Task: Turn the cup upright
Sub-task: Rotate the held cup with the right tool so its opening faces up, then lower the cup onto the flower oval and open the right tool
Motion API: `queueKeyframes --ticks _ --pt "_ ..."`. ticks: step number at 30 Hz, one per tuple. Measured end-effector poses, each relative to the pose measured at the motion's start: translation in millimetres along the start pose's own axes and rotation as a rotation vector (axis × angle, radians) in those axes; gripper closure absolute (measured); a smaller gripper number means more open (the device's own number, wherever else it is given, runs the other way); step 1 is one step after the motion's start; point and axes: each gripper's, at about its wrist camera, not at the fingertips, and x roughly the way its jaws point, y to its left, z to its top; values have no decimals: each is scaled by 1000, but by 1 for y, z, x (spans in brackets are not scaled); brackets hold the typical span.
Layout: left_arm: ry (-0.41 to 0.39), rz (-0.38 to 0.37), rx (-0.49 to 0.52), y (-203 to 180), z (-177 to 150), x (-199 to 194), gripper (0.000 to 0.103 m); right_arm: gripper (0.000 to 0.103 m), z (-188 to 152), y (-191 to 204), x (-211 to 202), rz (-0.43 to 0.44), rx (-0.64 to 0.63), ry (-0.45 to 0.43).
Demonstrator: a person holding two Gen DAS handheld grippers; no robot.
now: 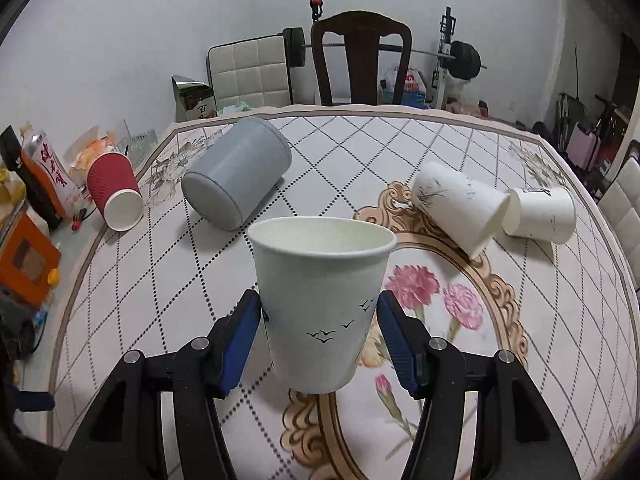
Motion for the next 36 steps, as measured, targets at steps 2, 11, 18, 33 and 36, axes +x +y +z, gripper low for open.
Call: queueKeyframes --ticks 2,11,18,33,36 --pt "-8 3 9 -1 3 -2 0 41 -6 3 6 -4 -10 9" --pt "-41 -16 18 -4 -7 -10 0 39 -33 5 -8 -22 -26 53" --pt "-89 -23 25 -4 -20 -31 0 24 -50 -2 -31 -37 -19 91" --pt "-306 -77 -19 -7 -57 -176 0 0 -12 -38 -174 -173 -51 121" --pt "-371 -85 -13 -7 -74 -216 0 0 4 -44 -222 -168 -54 99"
